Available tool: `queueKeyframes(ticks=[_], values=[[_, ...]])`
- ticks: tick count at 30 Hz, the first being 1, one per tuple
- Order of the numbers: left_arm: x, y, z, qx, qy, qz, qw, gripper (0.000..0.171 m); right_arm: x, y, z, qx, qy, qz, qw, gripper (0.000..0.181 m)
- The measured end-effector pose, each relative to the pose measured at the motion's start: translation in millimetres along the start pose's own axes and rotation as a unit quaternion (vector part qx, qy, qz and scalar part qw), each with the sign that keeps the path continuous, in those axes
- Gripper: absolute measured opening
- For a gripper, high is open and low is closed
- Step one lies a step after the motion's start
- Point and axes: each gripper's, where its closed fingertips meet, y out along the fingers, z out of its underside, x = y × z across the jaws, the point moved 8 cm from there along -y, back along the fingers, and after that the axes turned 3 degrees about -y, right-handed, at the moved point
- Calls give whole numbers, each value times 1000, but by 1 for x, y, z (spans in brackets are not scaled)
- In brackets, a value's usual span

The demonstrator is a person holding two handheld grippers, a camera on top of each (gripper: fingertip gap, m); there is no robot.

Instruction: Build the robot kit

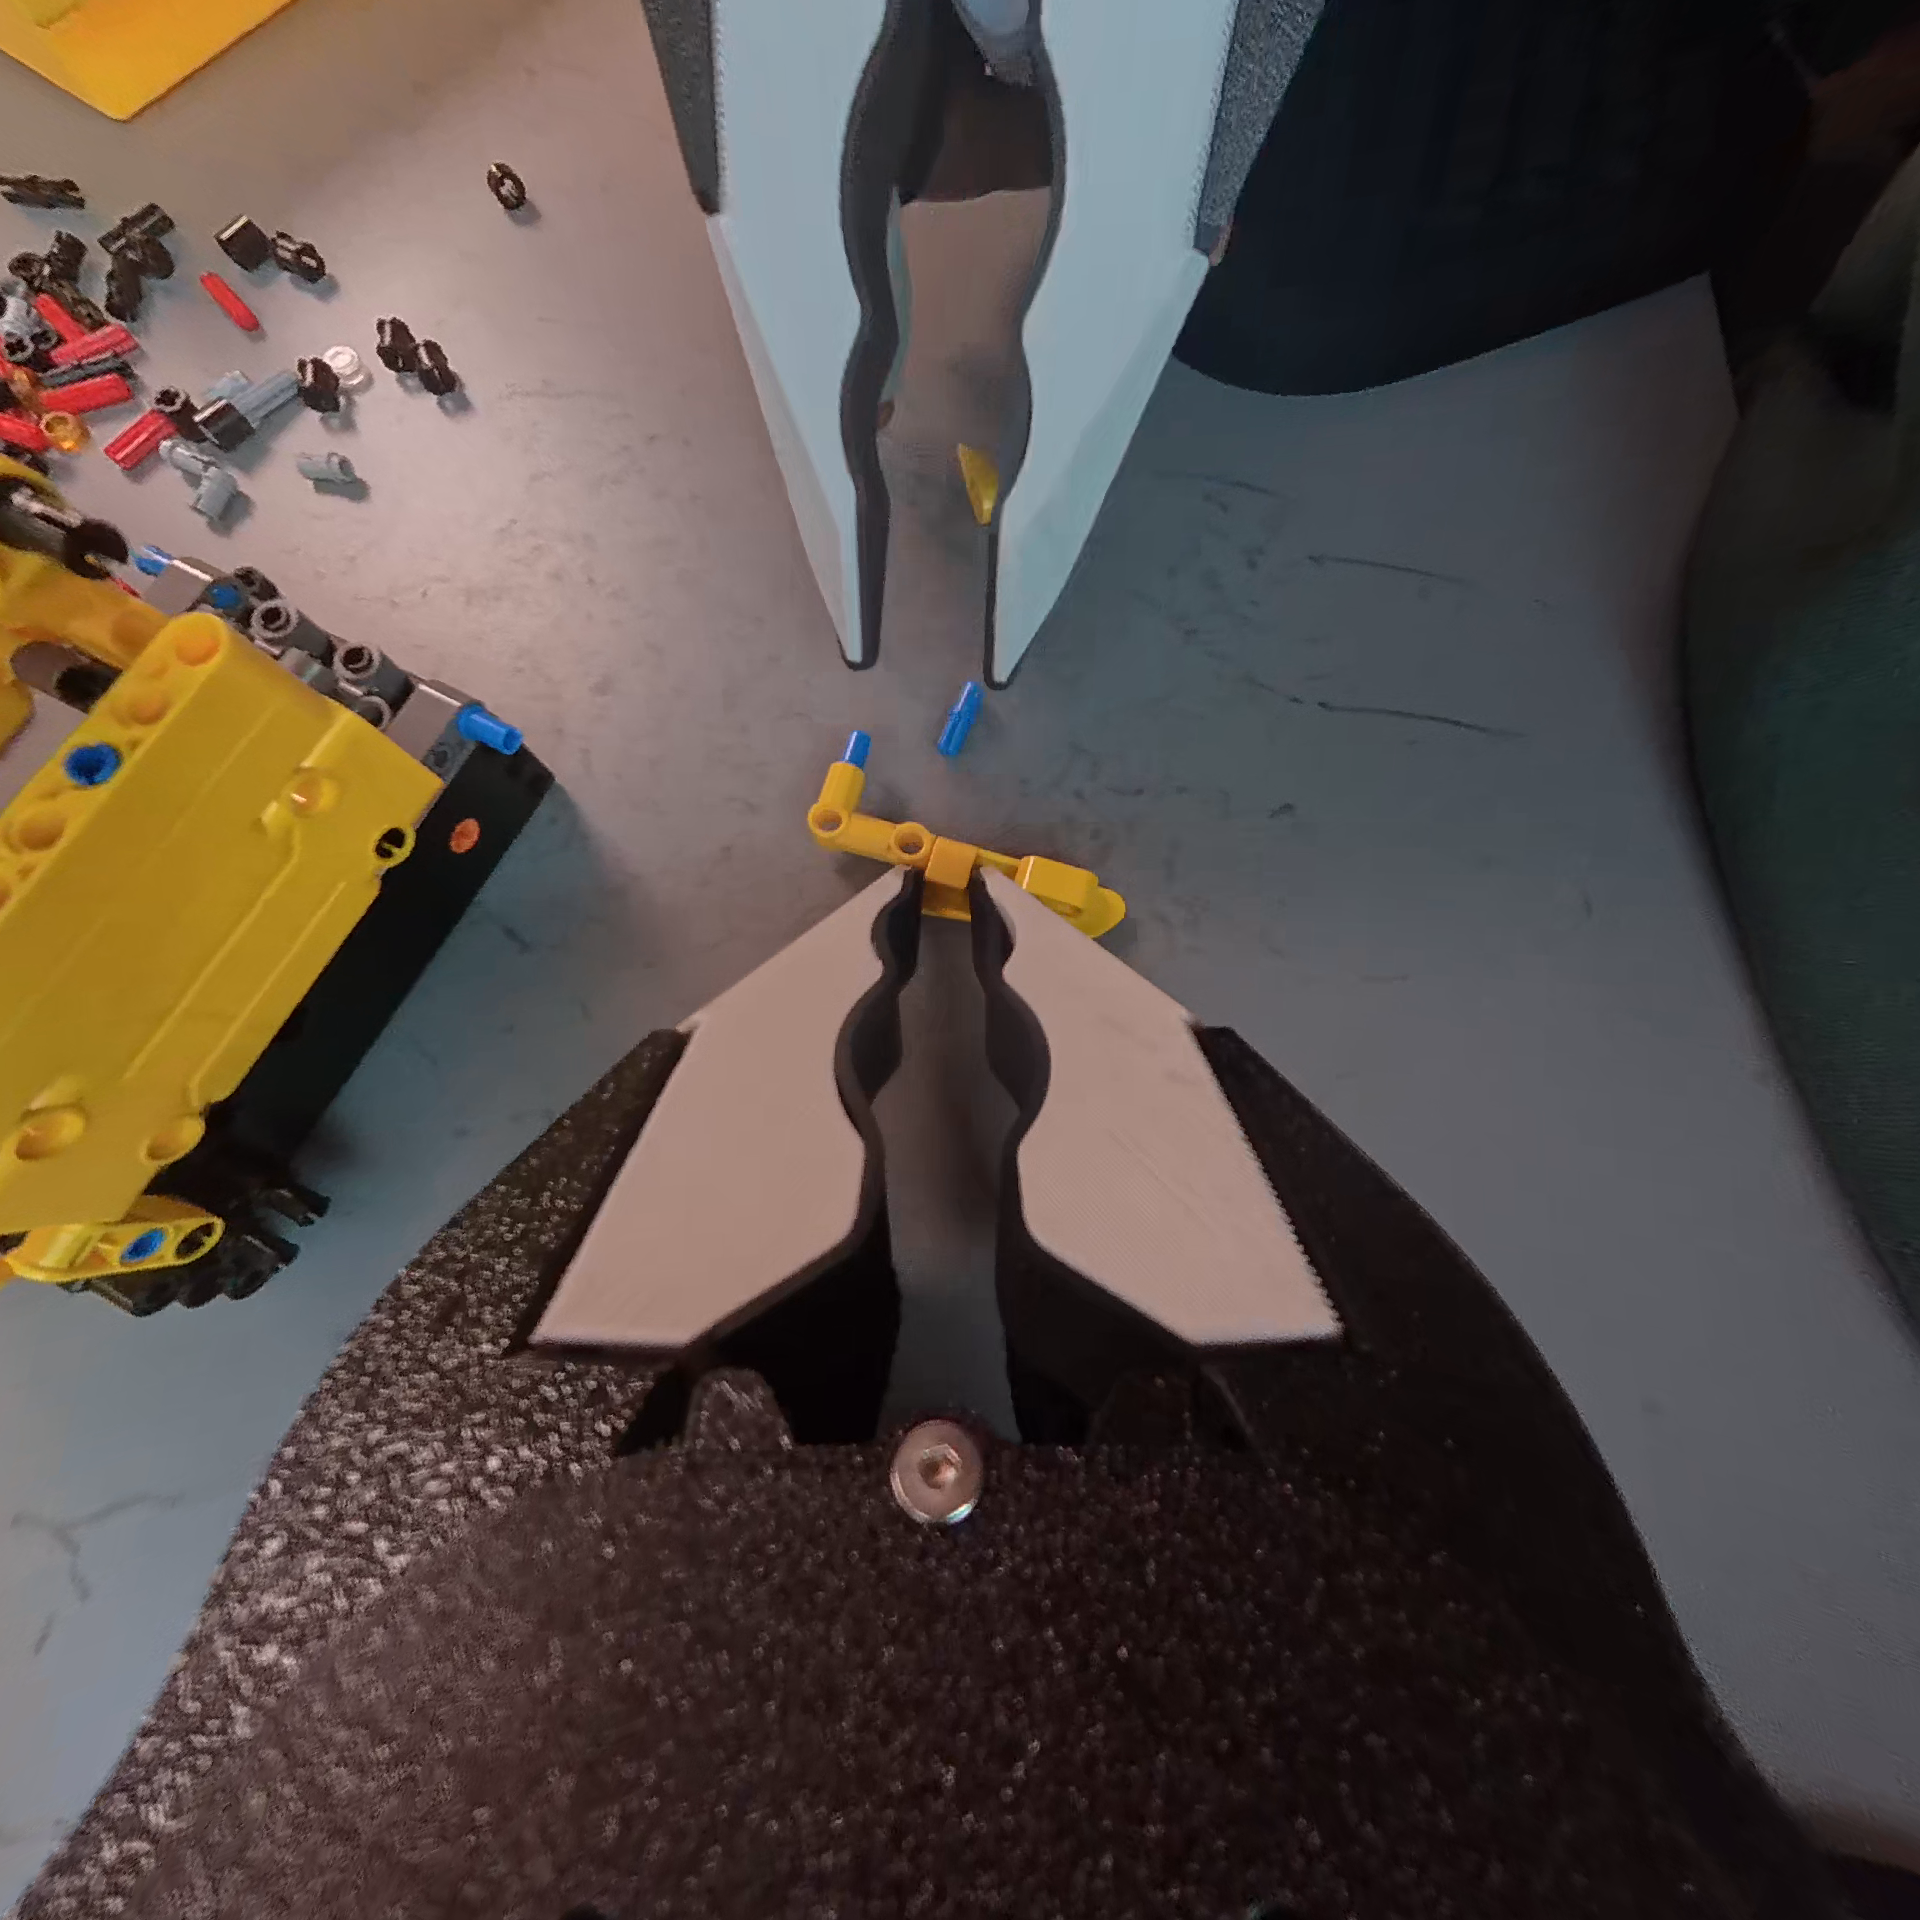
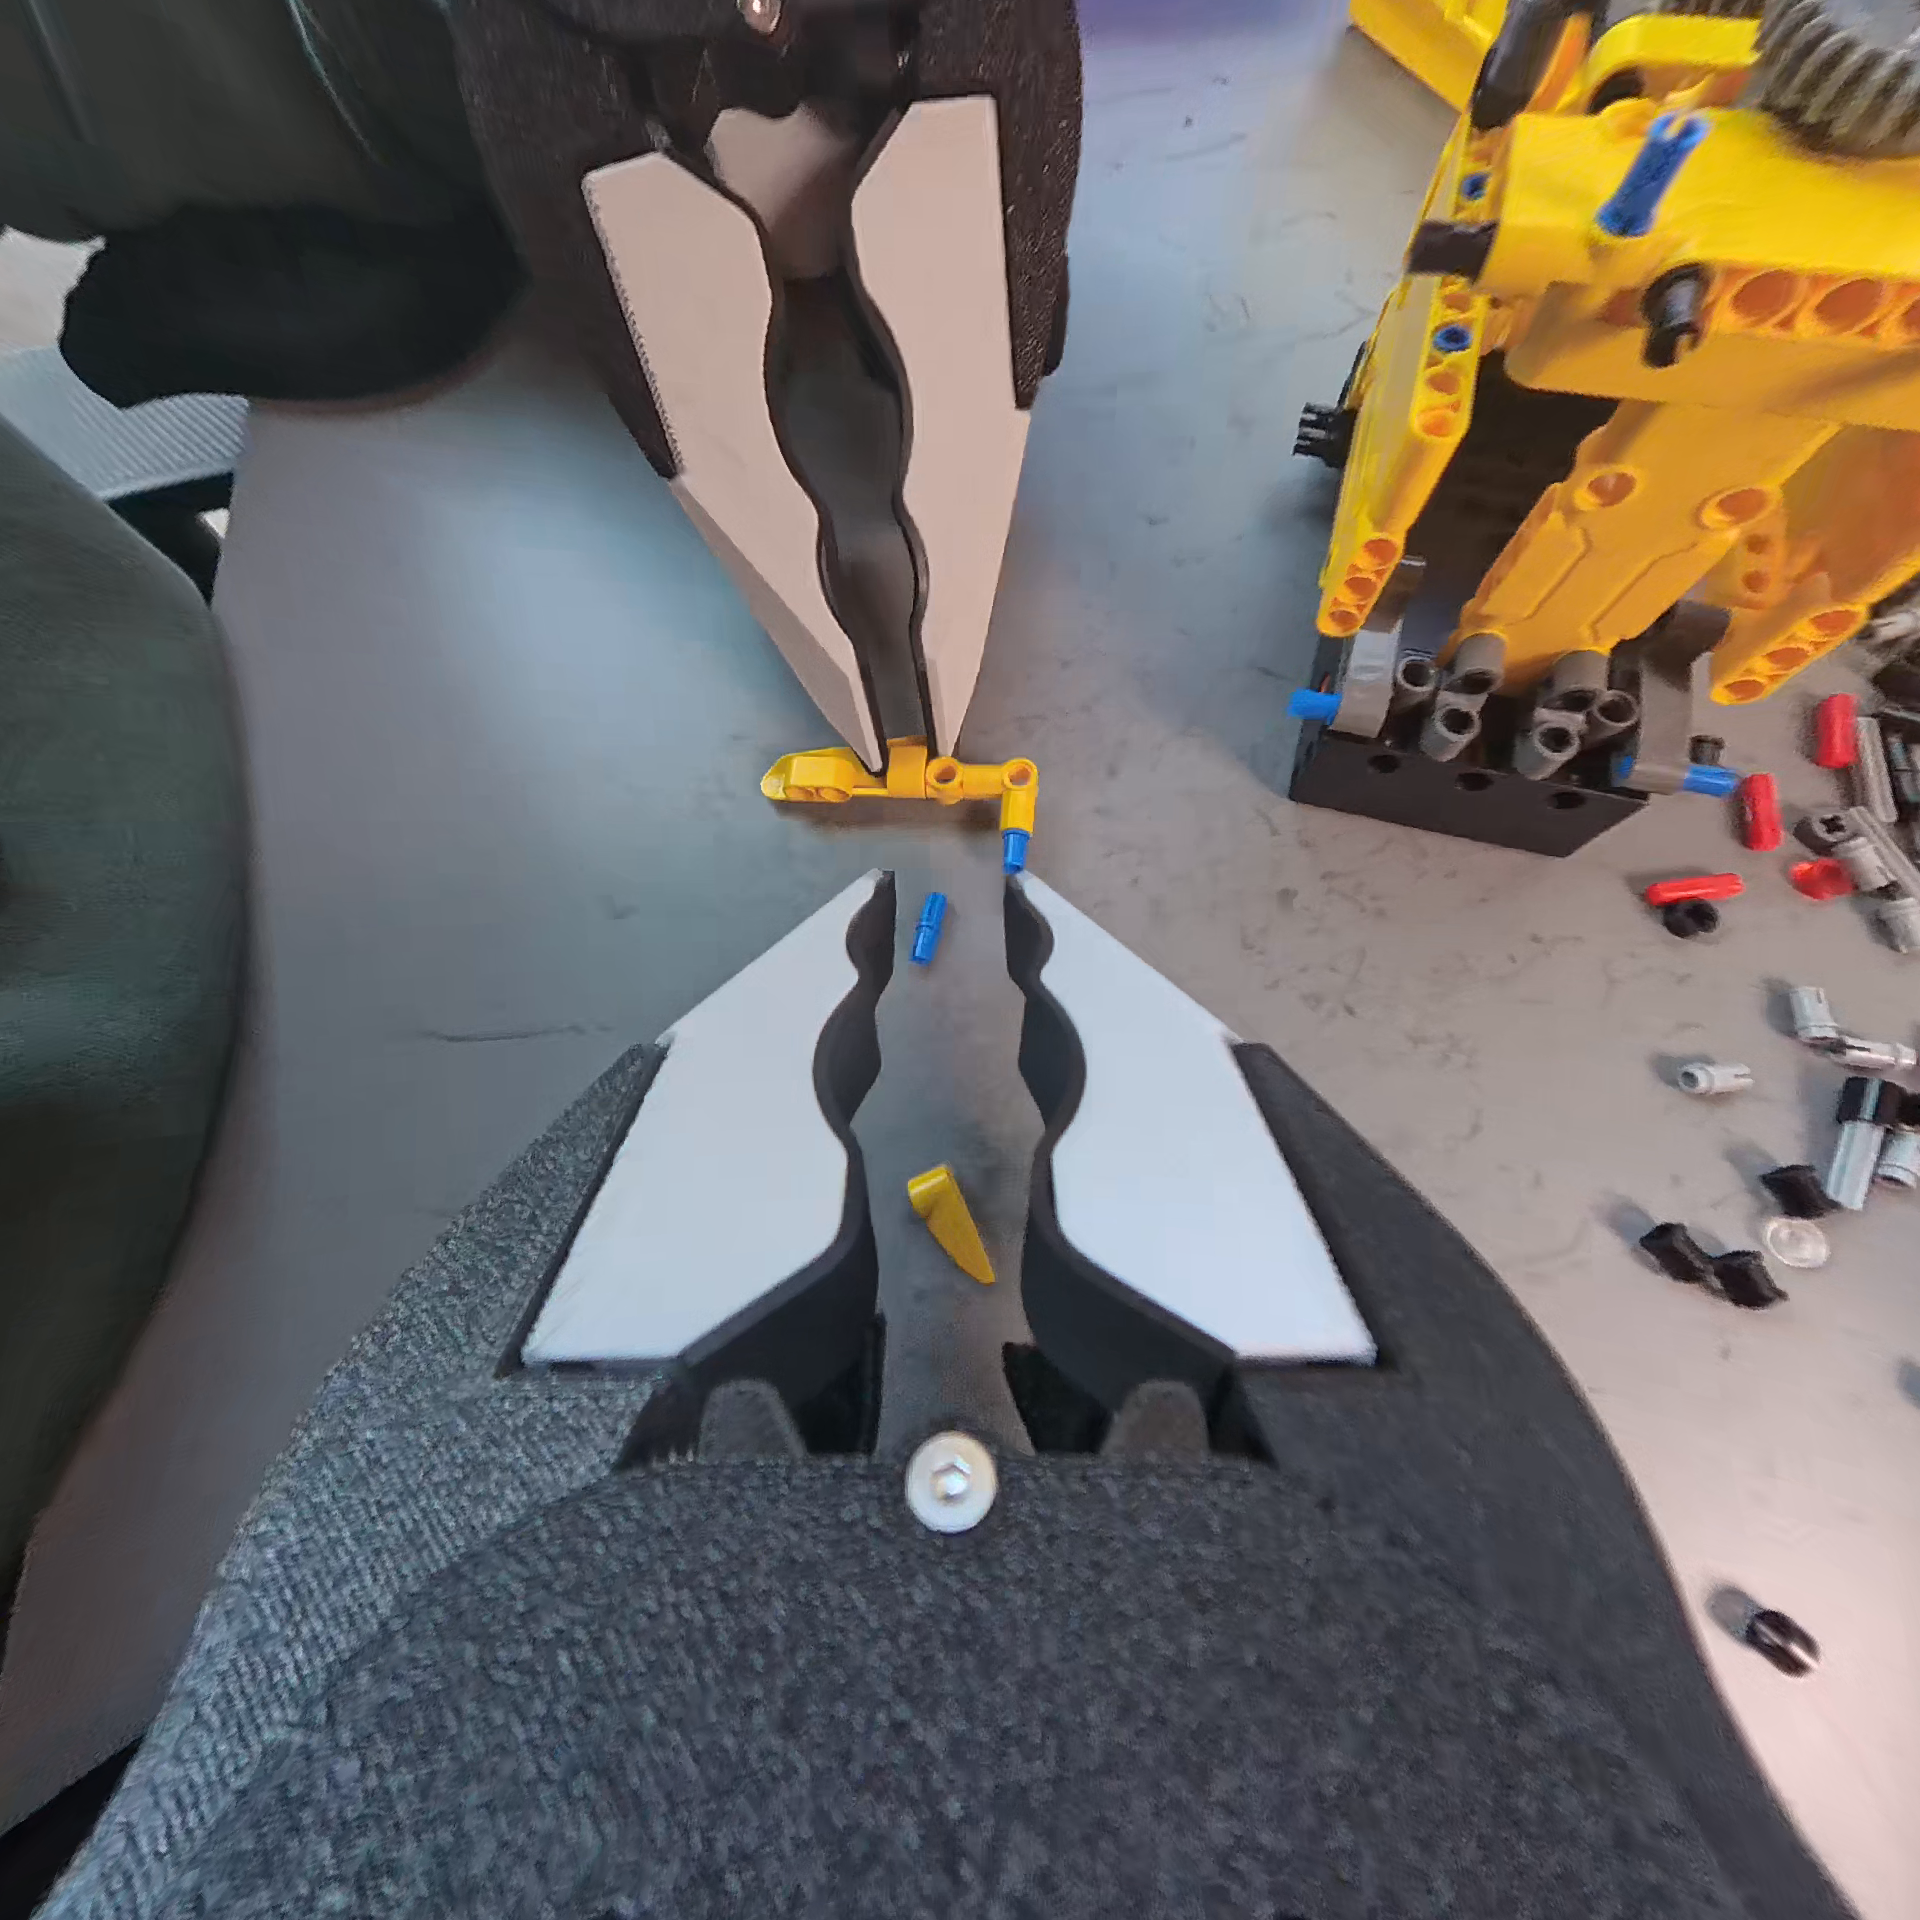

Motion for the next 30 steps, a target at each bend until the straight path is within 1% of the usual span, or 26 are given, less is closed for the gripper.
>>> queueKeyframes(ticks=[3,6,8,11,13,14,17,19,21,22,23,25,27,28,29,30], values=[[-3,-3,-3,-13,18,1,1000,8,-5,-5,-3,-32,4,-3,999,22],[-12,-9,-11,-47,61,13,997,8,-2,-6,-5,-54,-17,-17,998,29],[-20,-13,-18,-70,98,10,993,8,1,-6,-8,-75,-12,-46,996,33],[-29,-18,-26,-88,146,-12,985,8,7,-7,-12,-98,22,-121,988,33],[-33,-18,-28,-88,167,-22,982,8,10,-8,-15,-112,35,-146,982,30],[-35,-18,-28,-89,175,-26,980,7,9,-7,-16,-109,40,-145,983,25],[-35,-17,-28,-86,187,-42,978,8,6,-7,-15,-109,68,-152,980,19],[-33,-19,-29,-96,186,-53,976,8,3,-10,-15,-118,82,-155,977,17],[-29,-24,-33,-129,161,-55,977,9,0,-16,-18,-146,87,-154,973,16],[-26,-29,-35,-152,135,-49,978,11,-2,-20,-19,-163,86,-150,971,13],[-22,-33,-37,-179,101,-31,978,14,-3,-24,-21,-182,79,-142,970,13],[-13,-41,-39,-230,3,33,973,24,-4,-33,-26,-222,57,-125,965,13],[-2,-43,-40,-263,-104,103,954,30,-1,-40,-32,-260,28,-108,959,13],[1,-42,-40,-274,-142,138,941,30,1,-42,-35,-272,11,-98,957,13],[2,-42,-41,-282,-166,168,930,29,3,-44,-37,-279,-8,-82,957,13],[0,-41,-42,-286,-173,190,923,25,5,-44,-38,-285,-29,-65,956,13]])
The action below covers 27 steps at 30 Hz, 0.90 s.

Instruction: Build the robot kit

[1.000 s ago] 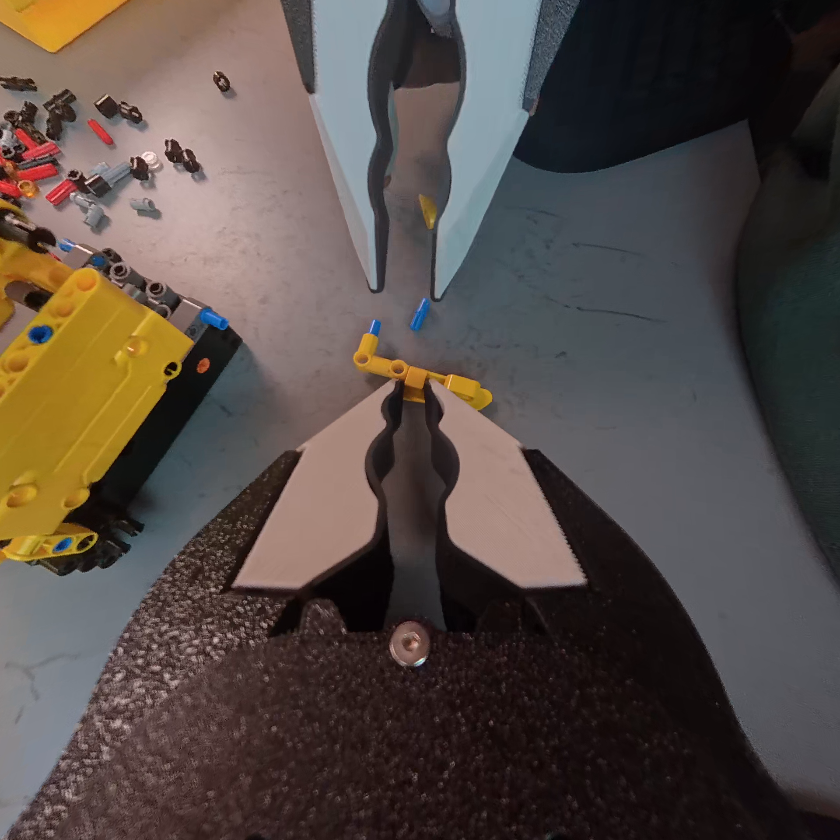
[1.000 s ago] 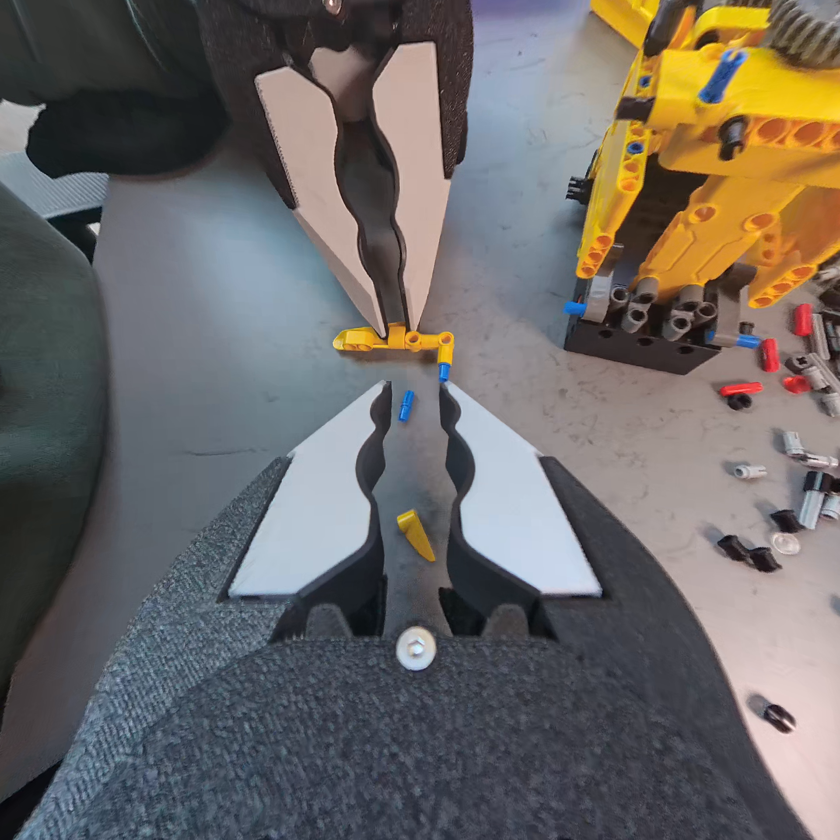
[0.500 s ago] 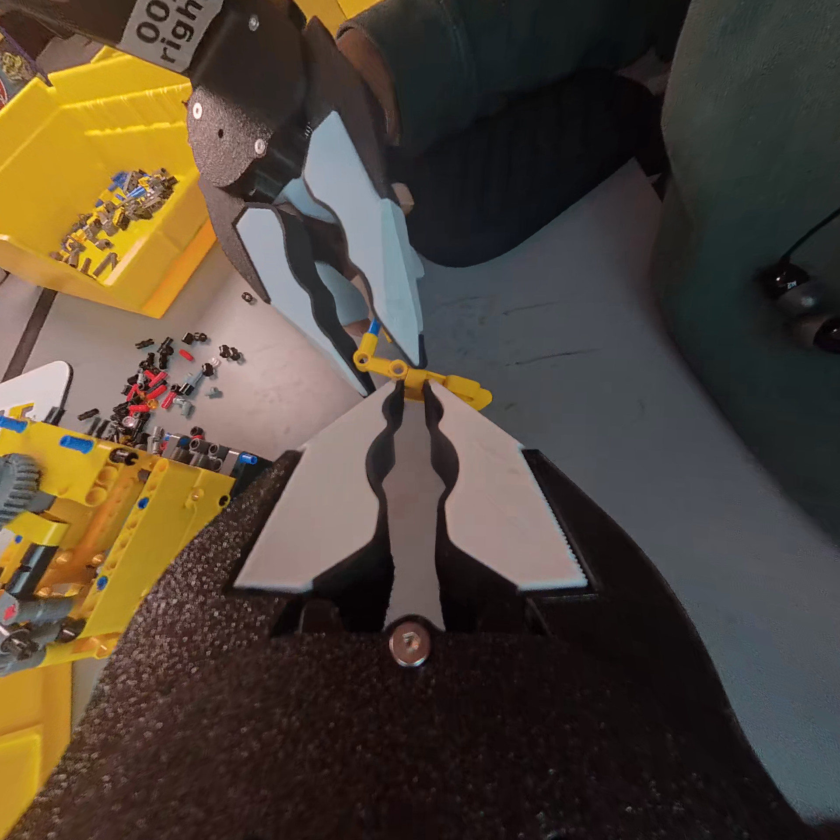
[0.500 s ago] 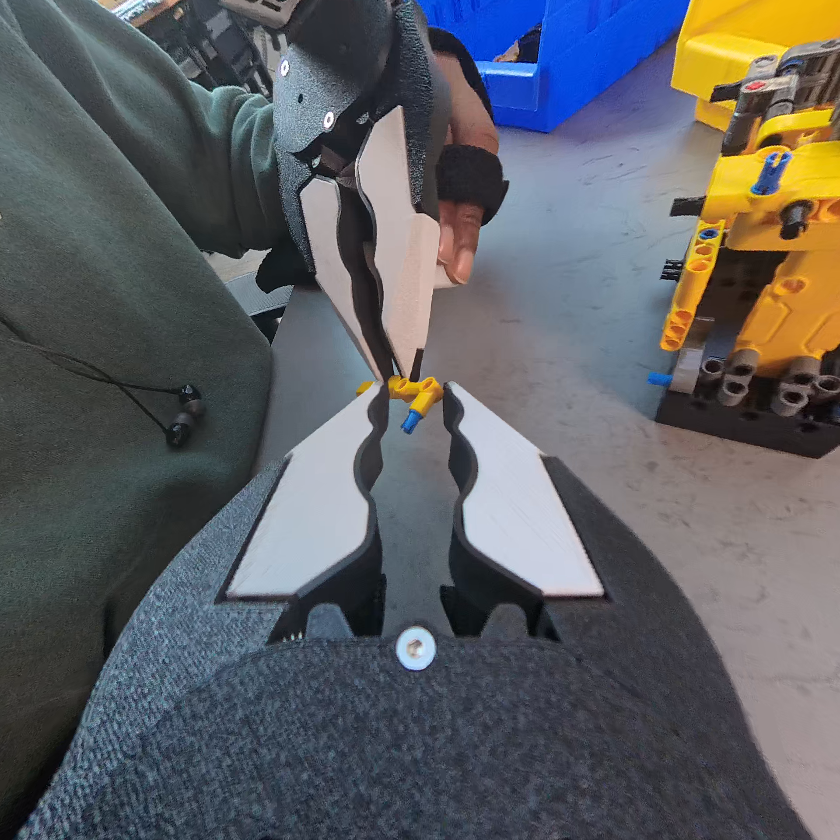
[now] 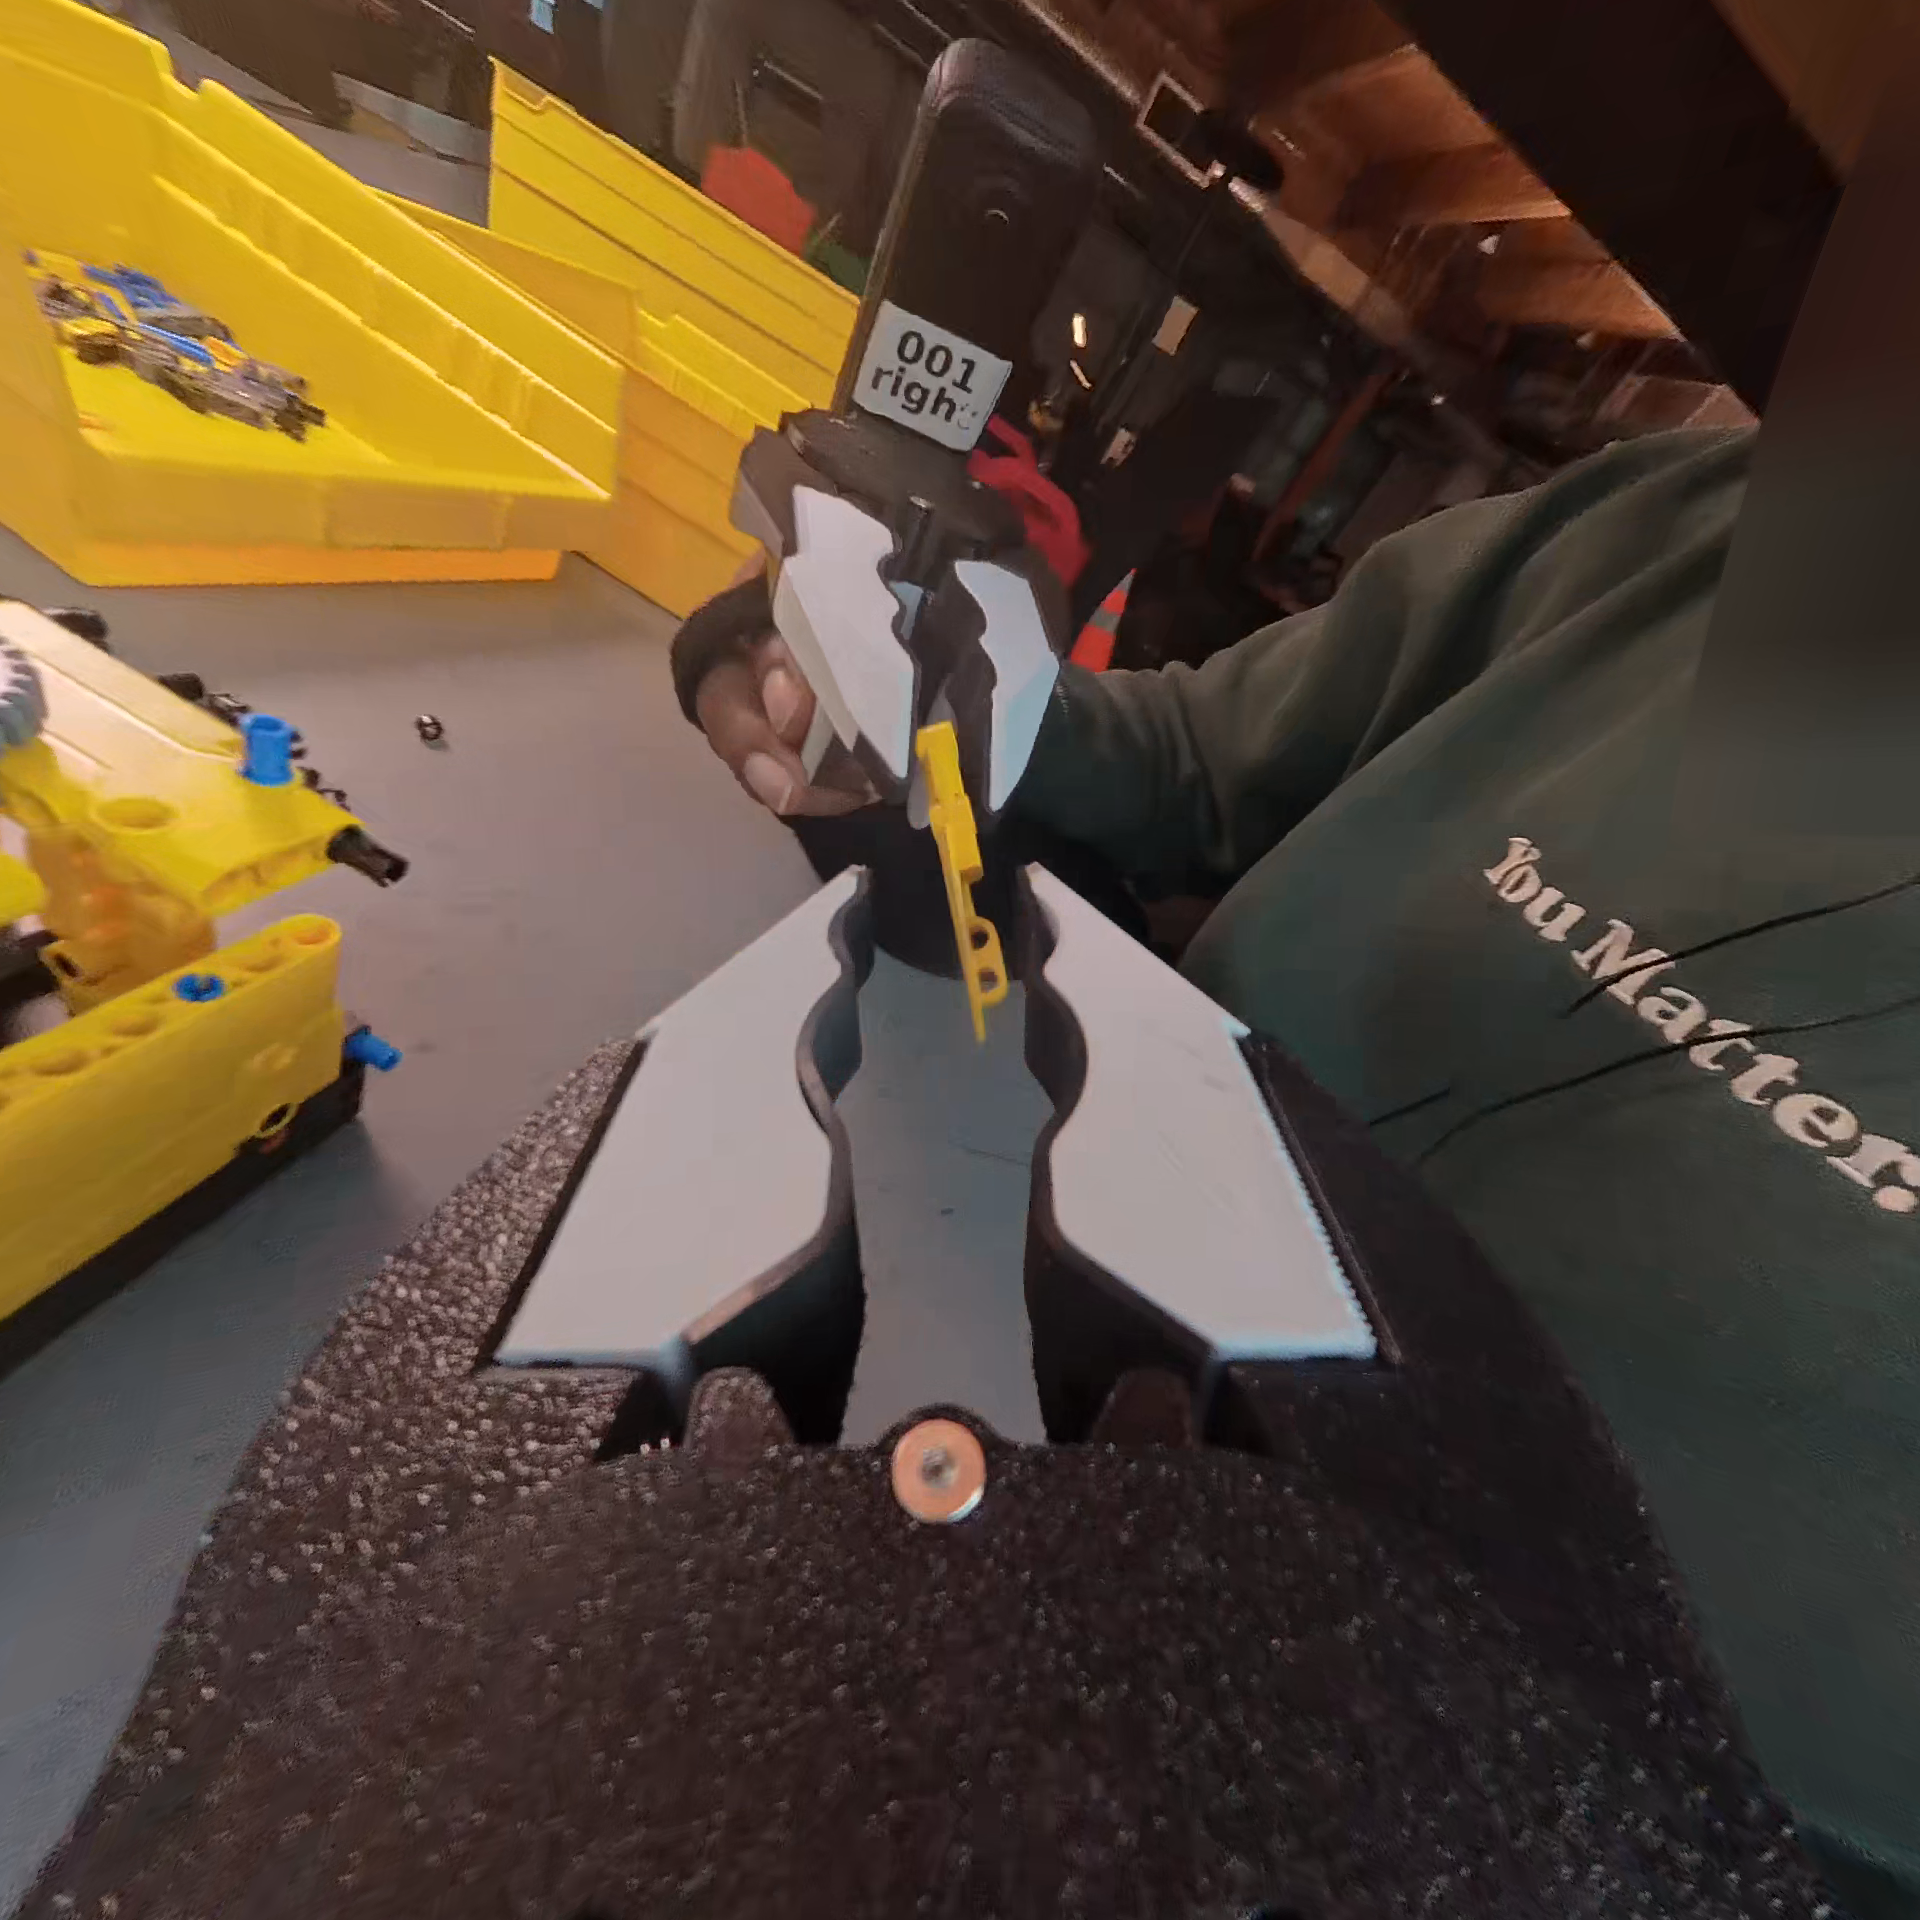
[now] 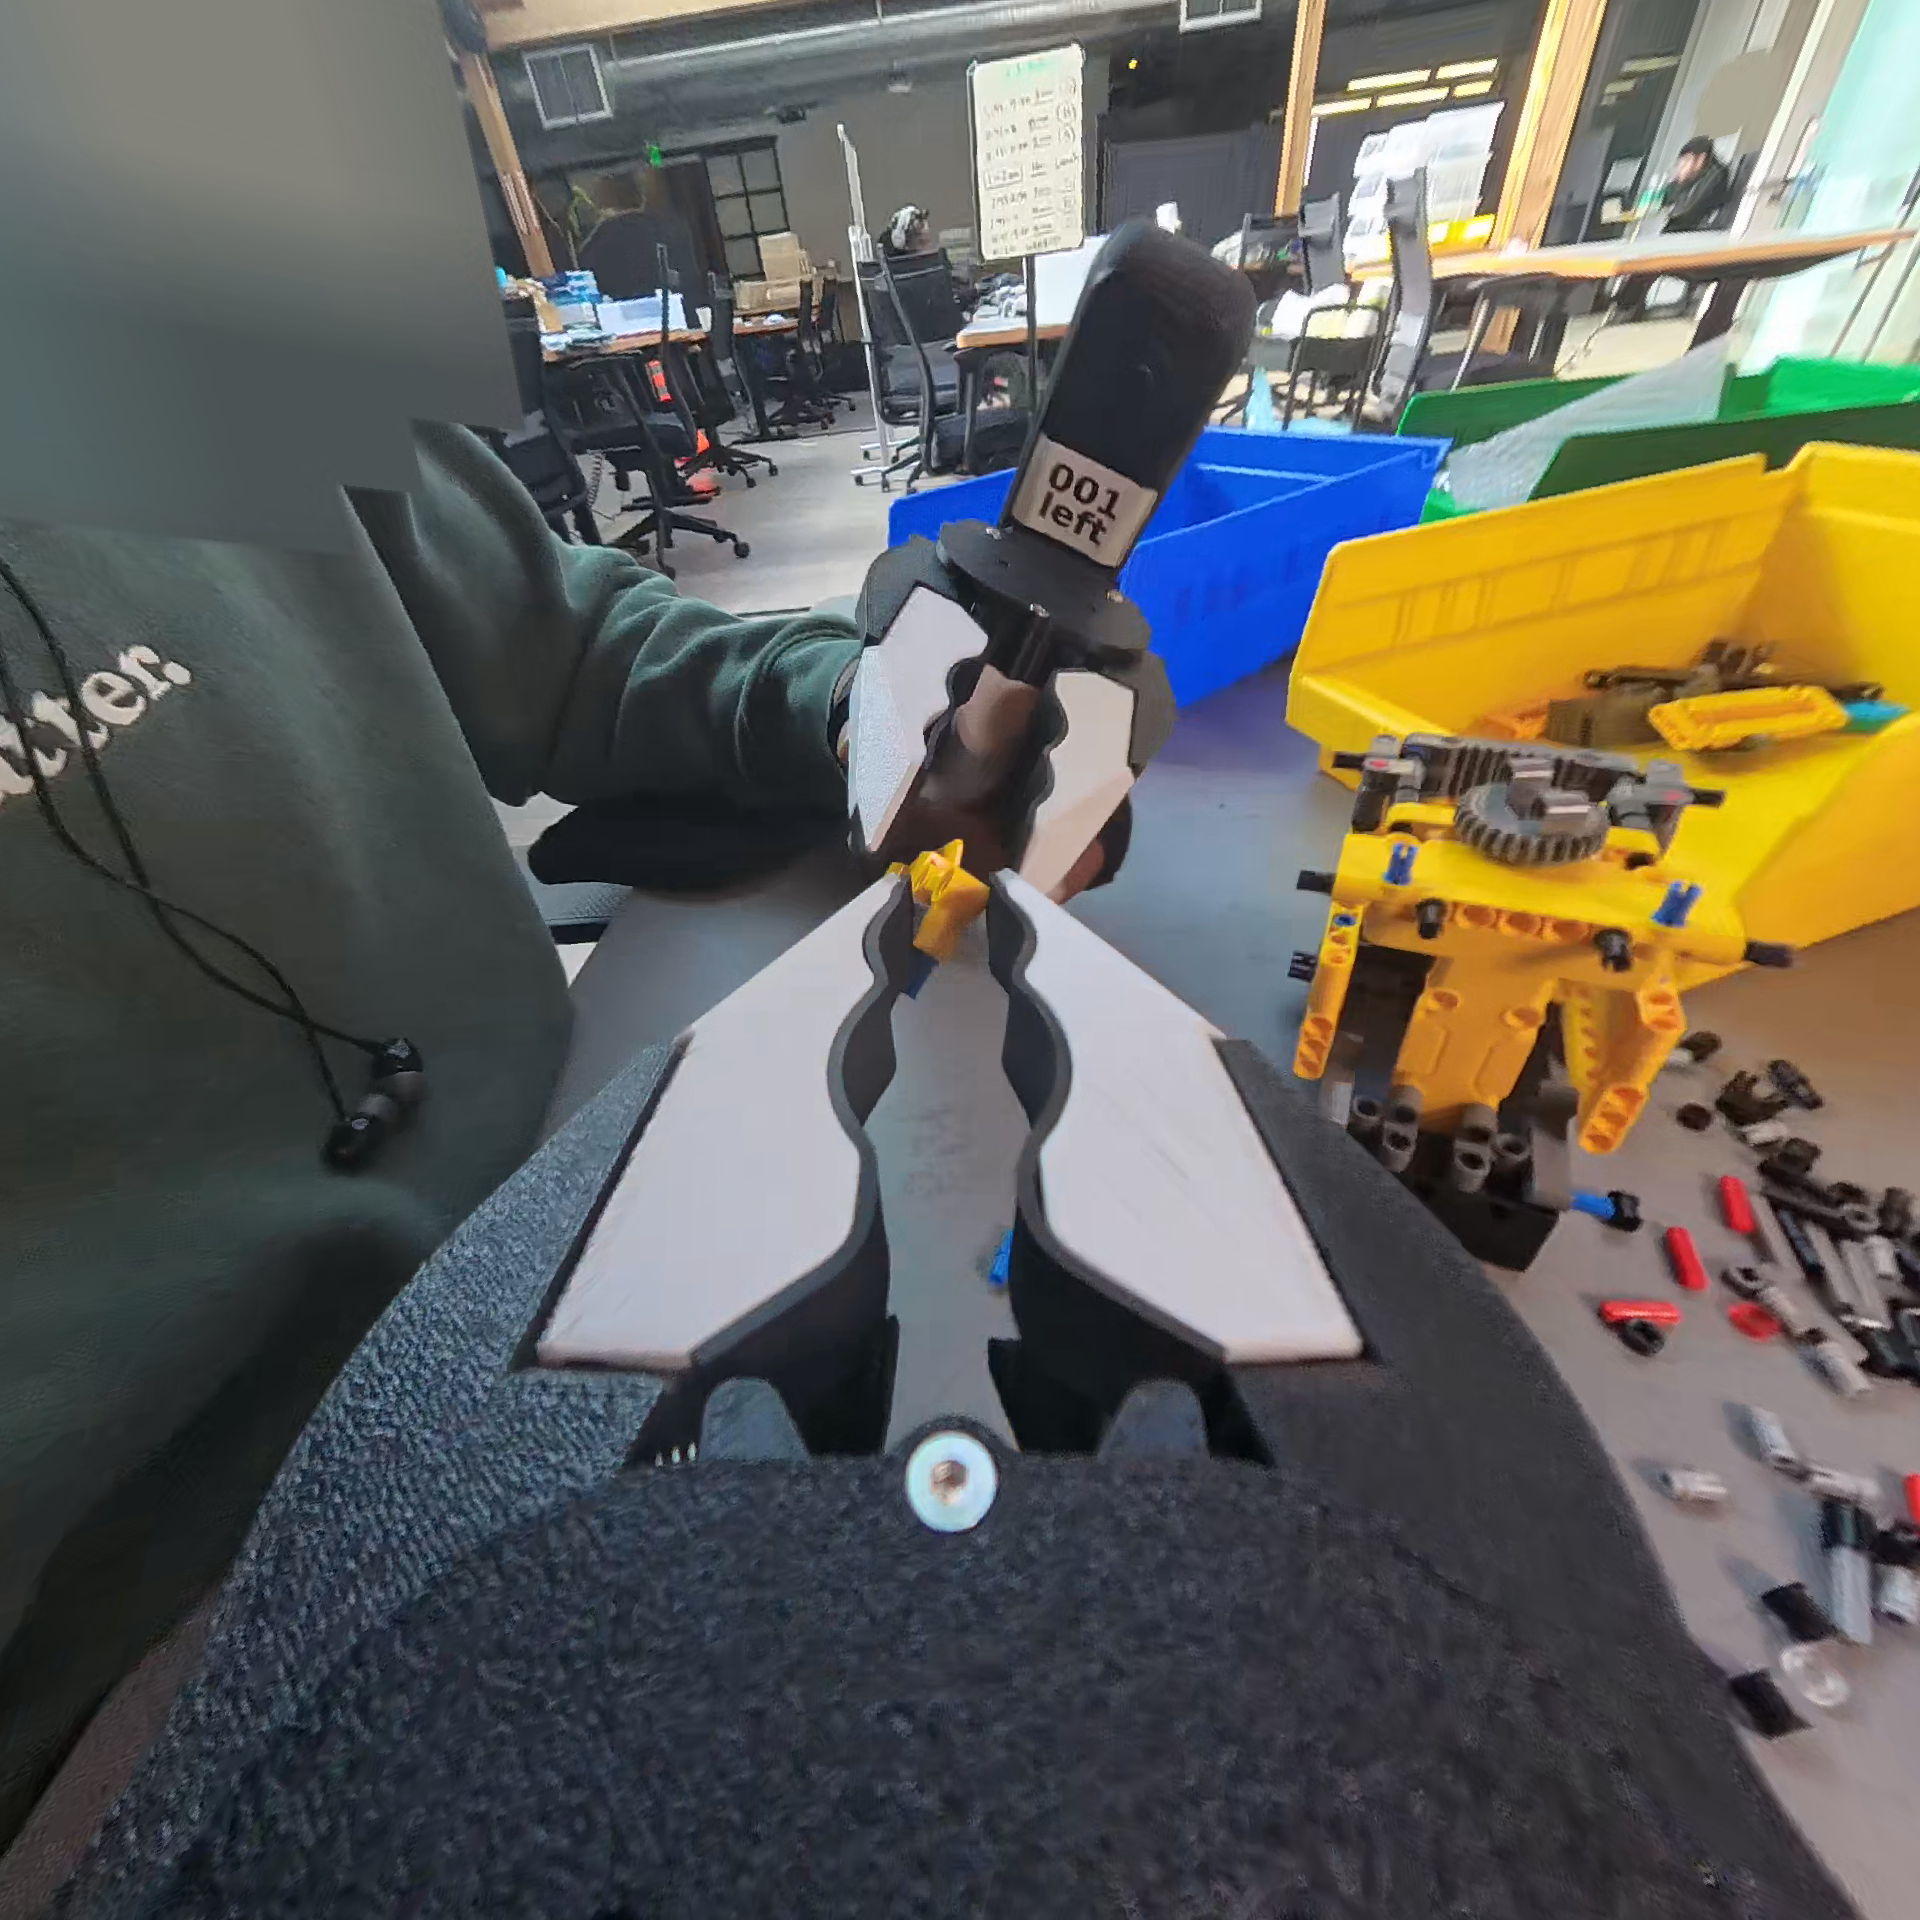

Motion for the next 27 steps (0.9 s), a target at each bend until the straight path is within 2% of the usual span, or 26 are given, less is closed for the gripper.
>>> queueKeyframes(ticks=[4,7,10,12,21,27], values=[[-7,7,2,23,42,-9,999,6,8,2,-3,-5,-59,13,998,12],[-9,8,4,52,114,-62,990,6,7,2,-1,4,-56,12,998,9],[-12,10,8,91,203,-120,967,6,7,3,5,31,-55,8,998,10],[-13,11,10,106,230,-136,958,6,8,6,9,50,-61,5,997,12],[-10,13,17,134,244,-148,949,6,10,10,16,99,-97,18,990,7],[-8,12,16,118,219,-135,959,7,9,9,16,96,-95,19,991,7]])
